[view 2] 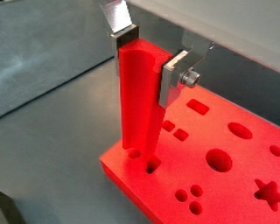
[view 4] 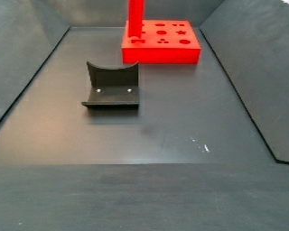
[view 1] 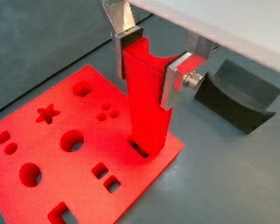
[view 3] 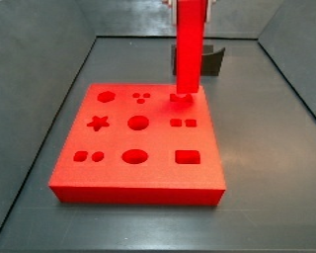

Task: Insert the arch object.

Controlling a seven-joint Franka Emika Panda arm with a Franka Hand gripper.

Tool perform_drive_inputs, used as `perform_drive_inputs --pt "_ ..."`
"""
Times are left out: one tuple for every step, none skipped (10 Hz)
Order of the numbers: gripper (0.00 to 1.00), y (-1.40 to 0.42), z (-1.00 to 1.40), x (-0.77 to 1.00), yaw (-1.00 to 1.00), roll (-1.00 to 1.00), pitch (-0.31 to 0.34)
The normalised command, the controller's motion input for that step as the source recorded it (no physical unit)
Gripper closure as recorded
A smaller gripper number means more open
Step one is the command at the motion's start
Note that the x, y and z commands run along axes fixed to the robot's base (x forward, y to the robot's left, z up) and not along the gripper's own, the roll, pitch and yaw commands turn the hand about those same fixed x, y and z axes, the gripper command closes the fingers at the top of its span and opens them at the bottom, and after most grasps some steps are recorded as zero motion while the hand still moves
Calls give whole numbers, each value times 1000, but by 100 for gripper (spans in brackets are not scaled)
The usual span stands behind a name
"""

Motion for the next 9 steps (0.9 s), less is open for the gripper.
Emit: perform_drive_inputs --pt "100 -31 -326 -103 17 0 -3" --pt "100 -14 -374 -171 0 0 0" --pt "100 -17 -363 -320 0 0 0" --pt "100 -43 -334 -309 0 0 0" --pt "100 -71 -317 -180 0 0 -13" --pt "100 -46 -343 -54 6 0 -11" --pt "100 -83 -446 0 14 31 -26" --pt "100 -114 -566 326 66 94 -51" --pt "100 -146 -611 586 66 53 -30"
